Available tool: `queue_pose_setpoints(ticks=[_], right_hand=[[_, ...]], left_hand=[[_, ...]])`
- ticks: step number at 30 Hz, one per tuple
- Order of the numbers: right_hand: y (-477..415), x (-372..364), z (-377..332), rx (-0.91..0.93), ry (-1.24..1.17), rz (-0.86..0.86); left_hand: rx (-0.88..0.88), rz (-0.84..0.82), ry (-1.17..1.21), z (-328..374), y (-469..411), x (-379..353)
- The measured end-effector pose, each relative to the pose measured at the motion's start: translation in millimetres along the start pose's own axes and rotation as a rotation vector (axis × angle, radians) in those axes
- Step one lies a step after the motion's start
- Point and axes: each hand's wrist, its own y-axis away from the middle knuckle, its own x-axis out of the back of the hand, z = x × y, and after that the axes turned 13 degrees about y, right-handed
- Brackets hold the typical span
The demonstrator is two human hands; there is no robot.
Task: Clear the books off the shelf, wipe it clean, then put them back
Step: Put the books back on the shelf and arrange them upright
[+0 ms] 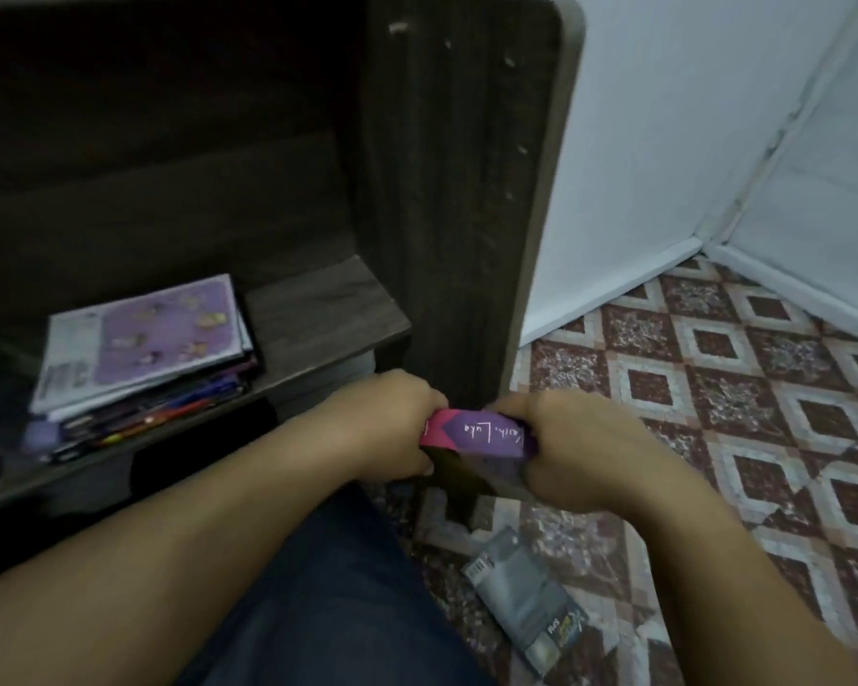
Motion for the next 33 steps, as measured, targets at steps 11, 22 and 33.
queue_pose_setpoints(ticks=[11,22,33], right_hand=[[-126,53,-149,0.309,0.211,0.561],[-244,20,-254,0.46,0.307,0.475],[-240,-3,-248,0.48,0.151,0.112]], left_hand=[[0.344,0.659,-0.097,-137,104,69],[0.563,0.704,-0.162,-279,118,47],[0.688,0.408,-0.193,-277,111,40]])
